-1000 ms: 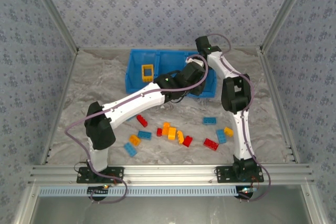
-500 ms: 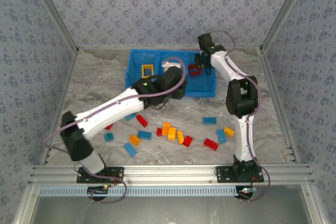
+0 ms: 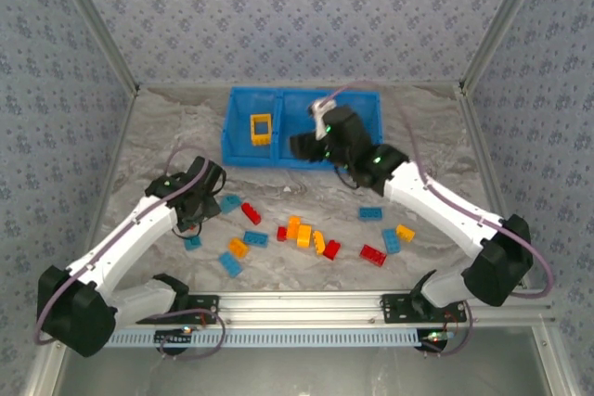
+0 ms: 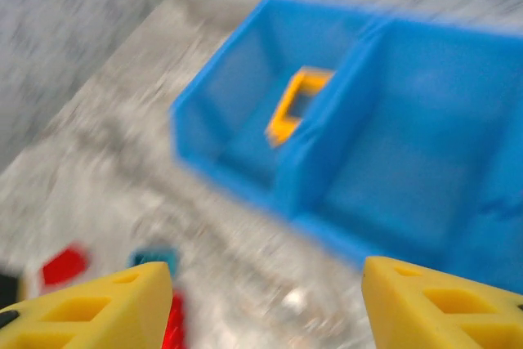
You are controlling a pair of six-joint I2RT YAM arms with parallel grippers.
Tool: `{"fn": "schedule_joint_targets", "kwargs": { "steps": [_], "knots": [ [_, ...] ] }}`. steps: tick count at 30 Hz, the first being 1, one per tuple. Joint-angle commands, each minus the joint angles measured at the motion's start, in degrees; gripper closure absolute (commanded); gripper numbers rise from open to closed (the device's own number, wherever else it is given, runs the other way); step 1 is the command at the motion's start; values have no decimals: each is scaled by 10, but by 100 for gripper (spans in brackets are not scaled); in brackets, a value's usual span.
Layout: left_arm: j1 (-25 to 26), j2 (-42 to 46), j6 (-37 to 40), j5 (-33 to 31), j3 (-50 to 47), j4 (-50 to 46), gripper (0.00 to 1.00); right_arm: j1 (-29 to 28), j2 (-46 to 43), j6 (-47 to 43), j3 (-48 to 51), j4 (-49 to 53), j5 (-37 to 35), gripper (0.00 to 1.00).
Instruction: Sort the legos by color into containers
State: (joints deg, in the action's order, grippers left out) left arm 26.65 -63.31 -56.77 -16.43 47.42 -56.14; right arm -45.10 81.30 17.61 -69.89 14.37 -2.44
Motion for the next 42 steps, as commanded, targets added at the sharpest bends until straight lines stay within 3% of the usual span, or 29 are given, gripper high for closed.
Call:
{"fn": "schedule_joint_targets", "kwargs": {
  "steps": [1, 6, 11, 24, 30, 36, 42],
  "knots": [
    [-23, -3, -16, 43, -30, 4, 39, -67, 2, -10, 56, -52, 91, 32],
    [-63, -53, 4, 58, -61, 23, 37, -149, 8, 6, 100, -98, 109, 30],
    [-66, -87, 10, 64, -83, 39, 37, -172, 17, 33, 107, -111, 96, 30],
    [-88, -126, 58, 46, -125, 102, 33, -174, 35, 48, 98, -113, 100, 32],
    [-93, -136, 72, 65, -142, 139, 40, -173, 36, 56, 99, -109, 99, 33],
    [-92, -122, 70, 89, -145, 155, 53, -174, 37, 56, 98, -107, 95, 33],
    [-90, -125, 75, 91, -136, 150, 51, -173, 40, 58, 94, -107, 95, 34]
  ]
}}
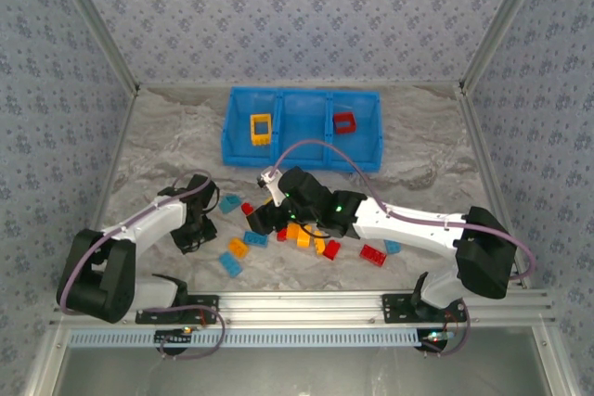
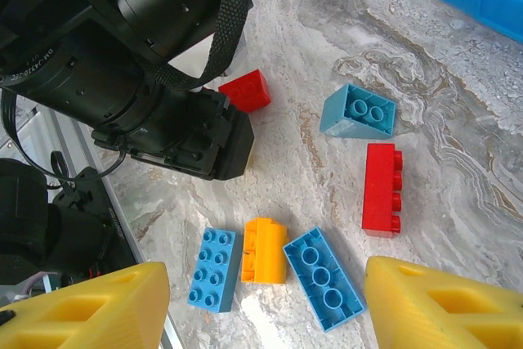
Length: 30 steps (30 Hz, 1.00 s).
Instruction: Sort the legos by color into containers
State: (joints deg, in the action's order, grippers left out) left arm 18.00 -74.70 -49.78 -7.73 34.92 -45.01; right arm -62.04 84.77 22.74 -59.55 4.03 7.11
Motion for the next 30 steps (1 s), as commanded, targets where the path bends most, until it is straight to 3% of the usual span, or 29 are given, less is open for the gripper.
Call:
{"fn": "schedule_joint_targets", "kwargs": {
  "steps": [1, 5, 13, 20, 26, 30],
  "knots": [
    [-4, -11, 6, -2, -8, 31, 47, -4, 7, 7, -9, -3, 0, 34],
    [-8, -2, 19, -22, 8, 18, 38, -4, 6, 8, -10, -1, 1, 34],
    [-24, -33, 44, -19, 23, 25, 39, -5, 4, 7, -14, 7, 1, 34],
    [-25, -38, 69, -1, 15, 81, 51, -6, 2, 7, -10, 4, 8, 35],
    [-25, -31, 67, 5, 12, 77, 64, -26, -16, -17, 4, -30, 3, 34],
    [-24, -7, 65, 10, 12, 65, 66, -41, -24, -27, 15, -52, -7, 33]
  ]
}}
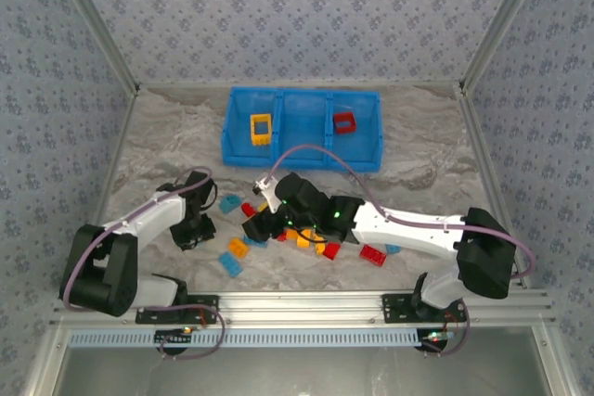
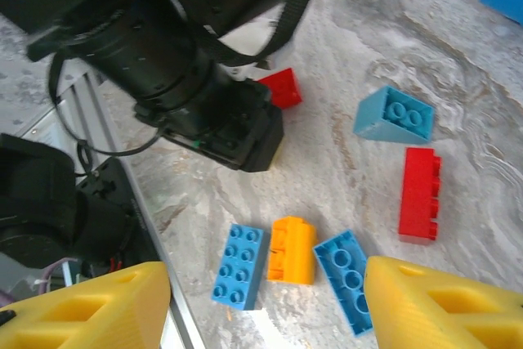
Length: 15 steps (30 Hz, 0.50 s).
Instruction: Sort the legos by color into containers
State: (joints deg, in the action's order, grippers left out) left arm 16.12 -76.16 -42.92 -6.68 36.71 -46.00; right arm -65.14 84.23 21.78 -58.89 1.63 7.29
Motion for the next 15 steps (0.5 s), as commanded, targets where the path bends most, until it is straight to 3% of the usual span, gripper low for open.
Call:
{"fn": "schedule_joint_targets", "kwargs": {
  "steps": [1, 9, 15],
  "knots": [
    [-3, 16, -6, 1, -3, 68, 67, -12, -19, -19, 9, -30, -12, 33],
    [41, 76, -38, 2, 40, -10, 67, -17, -27, -15, 13, -30, -53, 34],
    [100, 85, -62, 9, 139, -50, 66, -17, -82, -11, 27, -7, -179, 34]
  ]
}}
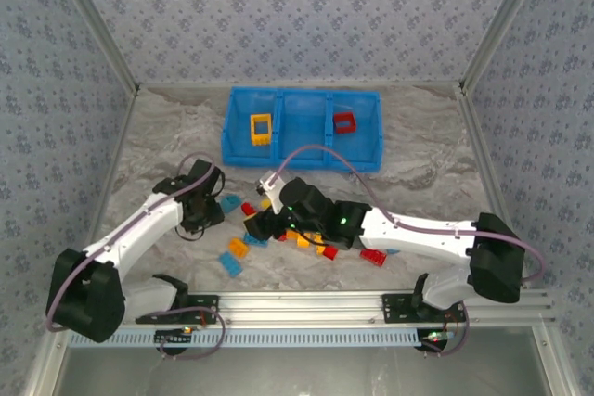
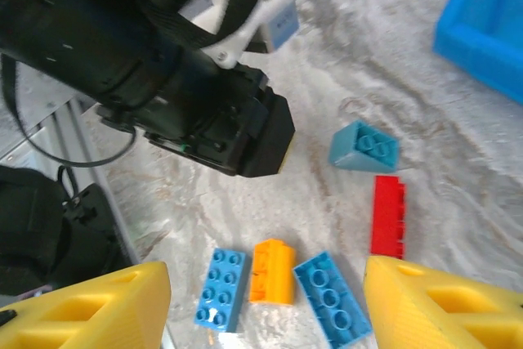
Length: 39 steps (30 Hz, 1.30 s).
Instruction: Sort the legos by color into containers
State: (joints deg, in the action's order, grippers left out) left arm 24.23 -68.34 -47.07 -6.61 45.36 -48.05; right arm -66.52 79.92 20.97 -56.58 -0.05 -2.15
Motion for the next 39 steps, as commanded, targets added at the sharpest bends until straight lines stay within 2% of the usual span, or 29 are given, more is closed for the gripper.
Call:
{"fn": "schedule_joint_targets", "kwargs": {
  "steps": [1, 7, 11, 14, 20, 26, 30, 39],
  "knots": [
    [30, -2, -21, 9, 77, -29, 66, -4, -51, 9, 5, 19, -126, 34],
    [107, -129, 19, 1, 259, -9, 65, 2, -88, 22, -37, 131, -325, 34],
    [142, -247, 62, 1, 387, 1, 66, 26, -90, 58, -63, 205, -400, 33],
    [160, -332, 94, -4, 487, -1, 66, 44, -96, 81, -68, 233, -426, 33],
    [165, -496, 131, -26, 643, -11, 66, 64, -121, 96, -63, 244, -442, 31],
    [163, -618, 139, -29, 772, -31, 64, 64, -137, 111, -58, 258, -439, 30],
    [158, -658, 138, -41, 810, -46, 60, 58, -149, 122, -45, 262, -436, 30],
    [153, -676, 133, -3, 807, -47, 49, 57, -161, 189, -29, 325, -443, 30]
  ]
}}
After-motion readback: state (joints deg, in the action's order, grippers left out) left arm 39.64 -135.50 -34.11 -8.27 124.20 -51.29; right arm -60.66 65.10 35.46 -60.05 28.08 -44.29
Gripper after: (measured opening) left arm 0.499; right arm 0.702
